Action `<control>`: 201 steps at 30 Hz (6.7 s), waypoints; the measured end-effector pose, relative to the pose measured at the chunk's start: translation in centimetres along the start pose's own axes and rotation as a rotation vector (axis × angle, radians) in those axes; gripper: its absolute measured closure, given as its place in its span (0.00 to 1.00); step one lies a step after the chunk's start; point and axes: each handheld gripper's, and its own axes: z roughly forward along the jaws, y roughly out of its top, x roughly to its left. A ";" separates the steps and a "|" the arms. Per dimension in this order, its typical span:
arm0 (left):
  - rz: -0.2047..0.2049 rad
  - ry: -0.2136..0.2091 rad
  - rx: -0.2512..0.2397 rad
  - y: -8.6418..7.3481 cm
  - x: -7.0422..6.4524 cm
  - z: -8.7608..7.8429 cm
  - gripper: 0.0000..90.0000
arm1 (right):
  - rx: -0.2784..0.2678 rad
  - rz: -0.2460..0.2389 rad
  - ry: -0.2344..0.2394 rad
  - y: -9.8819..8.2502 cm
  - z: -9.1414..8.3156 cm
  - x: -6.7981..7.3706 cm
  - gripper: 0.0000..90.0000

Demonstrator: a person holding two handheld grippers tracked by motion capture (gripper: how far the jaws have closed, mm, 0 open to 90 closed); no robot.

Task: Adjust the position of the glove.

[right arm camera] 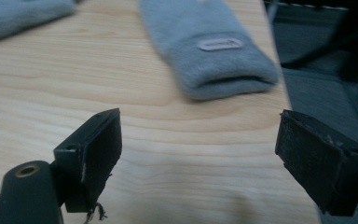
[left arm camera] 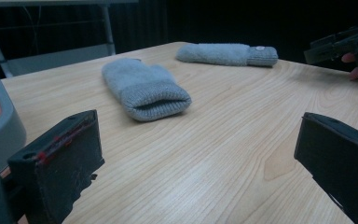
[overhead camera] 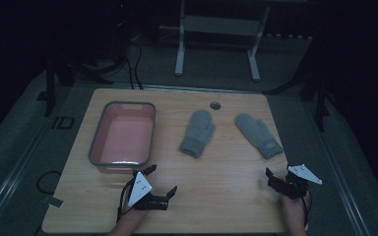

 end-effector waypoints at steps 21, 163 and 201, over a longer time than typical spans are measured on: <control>-0.020 0.033 0.012 0.0 0.0 0.1 0.01 | 0.110 -0.041 0.133 4.3 0.0 -0.9 0.21; -0.049 0.010 0.012 0.1 0.2 0.2 0.01 | 0.274 -0.544 0.850 7.6 8.9 16.6 0.29; -0.044 0.001 0.008 0.0 0.2 0.1 0.01 | 0.238 -0.288 0.377 11.5 14.4 -2.9 0.57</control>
